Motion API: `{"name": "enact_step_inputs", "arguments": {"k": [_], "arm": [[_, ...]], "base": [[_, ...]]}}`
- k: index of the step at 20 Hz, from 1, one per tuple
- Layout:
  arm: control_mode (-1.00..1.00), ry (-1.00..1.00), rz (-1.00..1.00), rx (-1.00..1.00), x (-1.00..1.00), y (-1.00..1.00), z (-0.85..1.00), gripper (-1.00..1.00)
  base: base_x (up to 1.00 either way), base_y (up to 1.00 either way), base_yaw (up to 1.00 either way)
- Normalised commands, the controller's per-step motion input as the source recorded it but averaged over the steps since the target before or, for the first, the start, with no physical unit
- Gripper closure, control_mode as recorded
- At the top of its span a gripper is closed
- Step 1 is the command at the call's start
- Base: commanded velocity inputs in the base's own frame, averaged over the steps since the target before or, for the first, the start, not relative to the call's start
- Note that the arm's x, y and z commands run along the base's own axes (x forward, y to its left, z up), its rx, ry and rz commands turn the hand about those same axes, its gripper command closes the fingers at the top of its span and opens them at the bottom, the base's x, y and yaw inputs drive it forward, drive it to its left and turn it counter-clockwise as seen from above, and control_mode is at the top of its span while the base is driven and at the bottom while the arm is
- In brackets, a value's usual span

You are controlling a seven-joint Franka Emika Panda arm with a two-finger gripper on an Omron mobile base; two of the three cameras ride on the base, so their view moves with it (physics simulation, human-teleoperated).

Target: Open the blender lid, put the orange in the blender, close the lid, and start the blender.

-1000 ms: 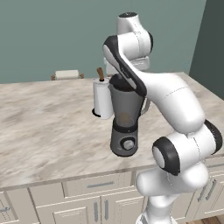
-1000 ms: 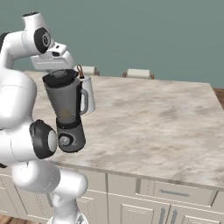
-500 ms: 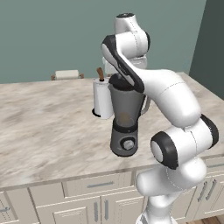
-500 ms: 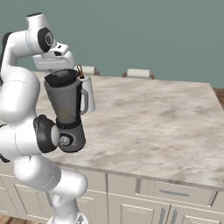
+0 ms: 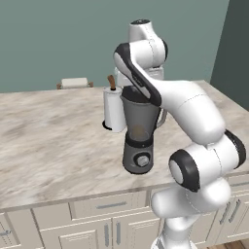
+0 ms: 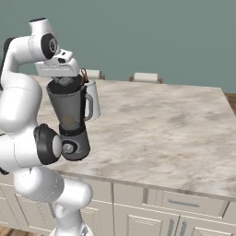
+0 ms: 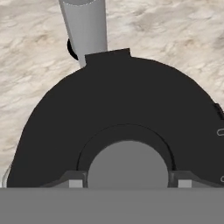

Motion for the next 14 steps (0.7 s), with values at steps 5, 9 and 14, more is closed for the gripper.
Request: {"name": "enact_step_inputs", "arguments": {"k": [5, 9, 14], "arm": [[-1.00, 0.04, 0.00, 0.04, -0.04, 0.00, -0.14, 1.00], [-1.00, 0.15, 0.00, 0.01, 0.03, 0.01, 0.00, 1.00], [-1.00, 0.22, 0.00, 0.06, 0.00, 0.00, -0.16, 1.00]], "base": [[0.00, 0.00, 0.00], [0.00, 0.00, 0.00], [0.00, 0.00, 0.00]]}}
